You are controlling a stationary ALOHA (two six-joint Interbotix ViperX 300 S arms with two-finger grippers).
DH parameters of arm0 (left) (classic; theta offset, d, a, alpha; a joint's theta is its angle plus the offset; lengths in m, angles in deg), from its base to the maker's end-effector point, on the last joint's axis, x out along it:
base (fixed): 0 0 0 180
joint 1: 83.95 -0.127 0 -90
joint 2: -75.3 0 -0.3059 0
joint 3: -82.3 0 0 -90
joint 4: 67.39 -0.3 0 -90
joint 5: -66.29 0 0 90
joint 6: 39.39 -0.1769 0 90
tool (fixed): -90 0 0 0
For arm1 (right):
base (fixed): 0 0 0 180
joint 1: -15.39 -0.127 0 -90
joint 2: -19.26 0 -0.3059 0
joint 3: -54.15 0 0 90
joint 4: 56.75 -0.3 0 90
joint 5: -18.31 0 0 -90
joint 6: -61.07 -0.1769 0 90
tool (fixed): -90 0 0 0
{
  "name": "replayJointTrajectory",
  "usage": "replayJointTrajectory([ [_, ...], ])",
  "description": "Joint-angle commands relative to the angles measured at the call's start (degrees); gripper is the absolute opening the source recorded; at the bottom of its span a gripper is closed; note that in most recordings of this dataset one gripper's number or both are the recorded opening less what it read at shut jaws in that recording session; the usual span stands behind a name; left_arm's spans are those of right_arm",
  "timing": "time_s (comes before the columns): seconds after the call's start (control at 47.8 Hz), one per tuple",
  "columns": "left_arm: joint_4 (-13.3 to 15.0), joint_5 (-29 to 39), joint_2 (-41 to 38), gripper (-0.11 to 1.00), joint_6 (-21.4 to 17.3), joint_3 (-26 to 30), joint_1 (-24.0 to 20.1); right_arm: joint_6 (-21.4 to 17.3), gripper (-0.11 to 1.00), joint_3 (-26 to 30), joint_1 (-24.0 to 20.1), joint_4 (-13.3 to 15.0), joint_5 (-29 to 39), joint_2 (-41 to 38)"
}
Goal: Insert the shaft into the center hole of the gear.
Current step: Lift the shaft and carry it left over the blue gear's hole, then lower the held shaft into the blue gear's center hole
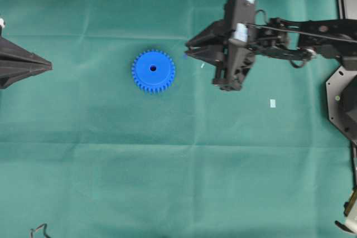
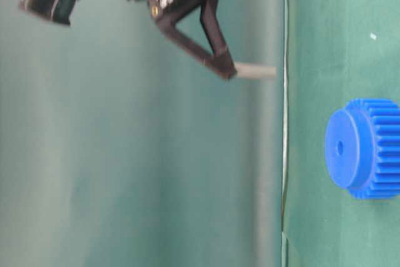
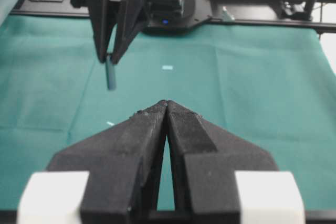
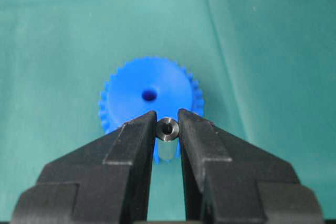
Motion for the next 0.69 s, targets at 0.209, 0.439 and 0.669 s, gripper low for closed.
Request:
replayJointTrajectory([
  [0.209,-0.1,-0.3,-0.4,0.00,0.1,1.4,0.0,0.3,0.16,12.5,-2.0,0.0,1.8,-9.1],
  [0.439,-0.1,0.0,-0.4,0.00,0.2,1.4,0.0,0.2,0.16,14.0,-2.0,0.6,2.1,-10.8],
  [0.669,-0.1,0.0,-0.4,0.00,0.2,1.4,-0.1,0.2,0.16,13.6,-2.0,0.6,1.6,-11.3],
])
